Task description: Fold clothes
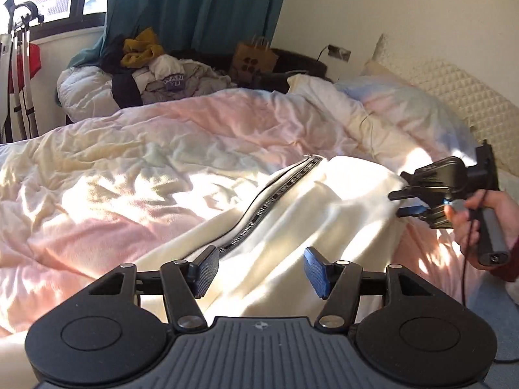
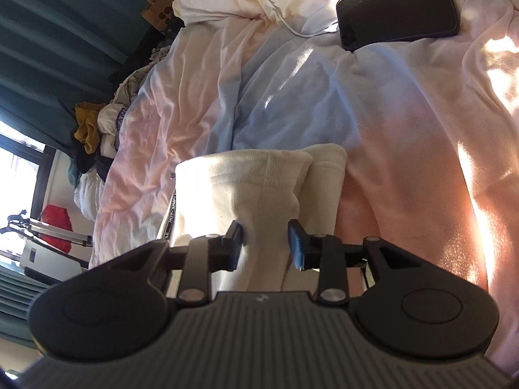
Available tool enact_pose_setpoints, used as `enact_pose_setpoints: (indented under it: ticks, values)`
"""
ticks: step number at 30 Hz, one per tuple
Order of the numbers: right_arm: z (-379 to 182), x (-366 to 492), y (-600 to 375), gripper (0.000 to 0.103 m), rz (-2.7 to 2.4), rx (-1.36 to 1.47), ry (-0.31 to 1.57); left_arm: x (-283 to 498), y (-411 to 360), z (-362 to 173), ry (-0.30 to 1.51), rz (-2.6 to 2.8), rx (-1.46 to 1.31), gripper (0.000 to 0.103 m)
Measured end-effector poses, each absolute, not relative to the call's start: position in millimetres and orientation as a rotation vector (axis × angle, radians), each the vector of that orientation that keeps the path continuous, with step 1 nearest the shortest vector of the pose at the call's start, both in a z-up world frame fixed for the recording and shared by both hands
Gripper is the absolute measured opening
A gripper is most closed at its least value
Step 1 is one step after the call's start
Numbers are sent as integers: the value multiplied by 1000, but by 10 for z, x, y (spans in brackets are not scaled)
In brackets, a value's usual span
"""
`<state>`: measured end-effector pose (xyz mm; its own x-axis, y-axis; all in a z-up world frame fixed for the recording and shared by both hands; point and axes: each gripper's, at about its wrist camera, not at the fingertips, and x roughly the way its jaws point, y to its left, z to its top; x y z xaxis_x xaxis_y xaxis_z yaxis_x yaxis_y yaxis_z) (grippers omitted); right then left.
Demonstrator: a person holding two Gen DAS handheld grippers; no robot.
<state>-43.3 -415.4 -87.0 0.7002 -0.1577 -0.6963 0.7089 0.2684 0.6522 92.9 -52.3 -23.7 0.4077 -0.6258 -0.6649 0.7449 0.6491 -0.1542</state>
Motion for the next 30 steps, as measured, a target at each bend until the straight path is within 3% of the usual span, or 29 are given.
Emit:
enact_pose_setpoints:
  ticks: [9,11,17,21,24,30]
  values:
    - [-1069,-277,-4228,37,-615,1181,538,1653,-1176,-625,1054,-1106,309,49]
    - [-1113,-227,-4234,37,-612,1173,540,1675,-1307,-757,1120,-1104,323,43]
    - [-1139,-161,-4247,37,-591,1155,540,1594,-1330,-805,1115,-979,272,11]
    - [-1077,-182,-4214,35,-587,1130,522,1488,-1267,-472,1025,-917,231,8]
    - [-932,-211,-4156,21,-556,1068,460,1499,-1202,-240,961,-862,194,8]
    - [-772,-179,-4099,20,-551,981,398,1829,-1257,-260,905,-774,145,9]
